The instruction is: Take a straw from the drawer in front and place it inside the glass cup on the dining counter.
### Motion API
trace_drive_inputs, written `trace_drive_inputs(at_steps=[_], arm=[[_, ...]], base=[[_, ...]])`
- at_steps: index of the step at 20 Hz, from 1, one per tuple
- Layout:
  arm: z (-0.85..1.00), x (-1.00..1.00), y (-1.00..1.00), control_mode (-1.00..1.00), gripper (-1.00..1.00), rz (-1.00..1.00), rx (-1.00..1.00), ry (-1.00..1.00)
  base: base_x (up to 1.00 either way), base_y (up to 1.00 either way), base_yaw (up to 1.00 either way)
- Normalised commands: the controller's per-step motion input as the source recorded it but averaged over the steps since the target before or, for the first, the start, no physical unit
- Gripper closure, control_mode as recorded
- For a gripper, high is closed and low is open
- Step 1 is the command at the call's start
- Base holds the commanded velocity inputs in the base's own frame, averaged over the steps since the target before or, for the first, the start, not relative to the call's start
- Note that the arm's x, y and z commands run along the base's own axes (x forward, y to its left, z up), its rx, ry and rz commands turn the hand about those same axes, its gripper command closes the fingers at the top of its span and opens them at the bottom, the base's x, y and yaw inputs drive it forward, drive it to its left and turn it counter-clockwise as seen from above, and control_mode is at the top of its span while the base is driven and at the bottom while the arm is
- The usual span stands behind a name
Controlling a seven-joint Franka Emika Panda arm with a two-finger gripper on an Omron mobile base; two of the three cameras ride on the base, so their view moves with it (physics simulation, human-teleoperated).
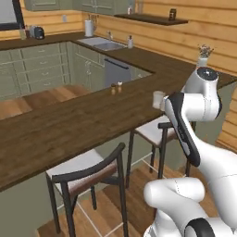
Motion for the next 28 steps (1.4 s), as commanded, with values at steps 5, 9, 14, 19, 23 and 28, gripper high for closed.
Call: trace_drive_inputs(at_steps=[5,9,14,19,23,28], arm=[[0.0,0.0,0.0,1.0,1.0,0.0,0.0,0.0],[0.0,0.0,0.0,1.0,1.0,0.0,0.0,0.0],[0.0,0.0,0.0,1.0,1.0,0.0,0.0,0.0],[0.0,0.0,0.0,1.0,1.0,0.0,0.0,0.0],[0.0,0.0,0.0,1.0,1.0,0.0,0.0,0.0],[0.0,0.0,0.0,1.0,1.0,0.0,0.0,0.0]], base=[[0.16,-0.87,0.55],[0.13,-0.96,0.51],[0.09,-1.0,0.42],[0.35,-0.86,0.25],[0.76,-0.38,0.06],[0.98,-0.17,0.0]])
